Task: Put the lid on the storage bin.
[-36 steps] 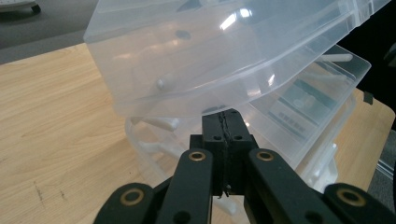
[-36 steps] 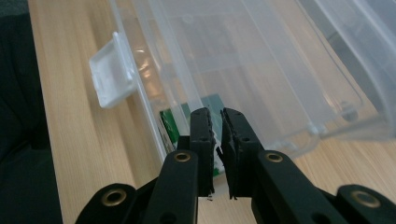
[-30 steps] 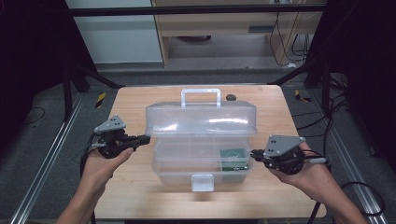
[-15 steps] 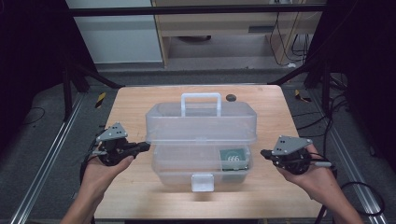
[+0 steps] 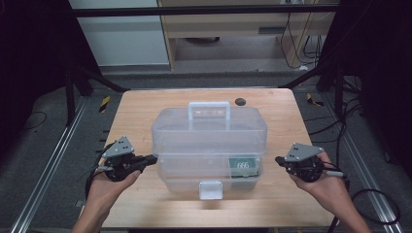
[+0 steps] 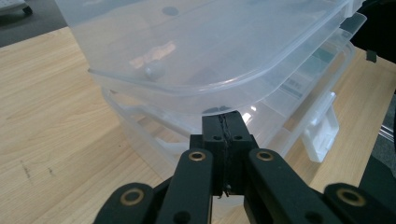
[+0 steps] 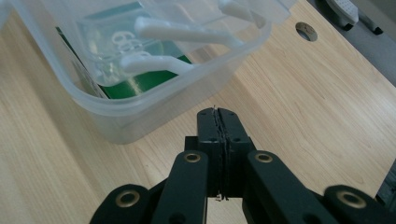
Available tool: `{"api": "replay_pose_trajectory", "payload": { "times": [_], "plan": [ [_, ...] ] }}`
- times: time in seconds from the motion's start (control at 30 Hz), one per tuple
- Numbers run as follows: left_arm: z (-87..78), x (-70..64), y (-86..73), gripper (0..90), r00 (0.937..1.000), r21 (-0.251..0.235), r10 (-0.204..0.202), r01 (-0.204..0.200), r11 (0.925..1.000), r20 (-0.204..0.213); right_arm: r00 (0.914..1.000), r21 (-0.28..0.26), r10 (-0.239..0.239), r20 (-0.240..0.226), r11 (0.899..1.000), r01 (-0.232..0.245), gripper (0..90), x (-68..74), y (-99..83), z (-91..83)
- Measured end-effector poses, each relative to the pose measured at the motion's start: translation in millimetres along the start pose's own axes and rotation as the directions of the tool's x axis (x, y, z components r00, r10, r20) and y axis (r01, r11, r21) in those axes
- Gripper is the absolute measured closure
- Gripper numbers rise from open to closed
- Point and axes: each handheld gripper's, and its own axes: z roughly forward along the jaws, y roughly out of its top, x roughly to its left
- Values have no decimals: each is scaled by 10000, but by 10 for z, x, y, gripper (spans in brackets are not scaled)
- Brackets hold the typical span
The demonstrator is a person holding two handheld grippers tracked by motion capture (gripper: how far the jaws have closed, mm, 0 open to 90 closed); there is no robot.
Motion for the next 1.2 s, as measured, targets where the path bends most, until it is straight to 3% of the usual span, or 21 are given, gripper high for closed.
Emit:
{"api": "replay_pose_trajectory", "payload": {
  "times": [0.53, 1.0, 1.1, 1.2],
  "plan": [
    [35, -67, -225, 897, 9997, 165, 235, -234, 9996, -38, 9982, 113, 330, 507, 9994, -336, 889, 65, -175, 167],
    [74, -79, -391, 897, 9999, 480, 172, -171, 9987, -11, 9984, 157, 383, 411, 9991, -390, 890, 87, -195, 247],
    [67, -89, -405, 896, 9992, 819, 324, -305, 9962, -214, 9985, 163, 353, 409, 9992, -360, 889, 80, -195, 255],
    [99, -90, -468, 880, 9979, 1455, 526, -467, 9883, -368, 9984, 179, 391, 418, 9990, -399, 887, 79, -202, 264]
  ]
}}
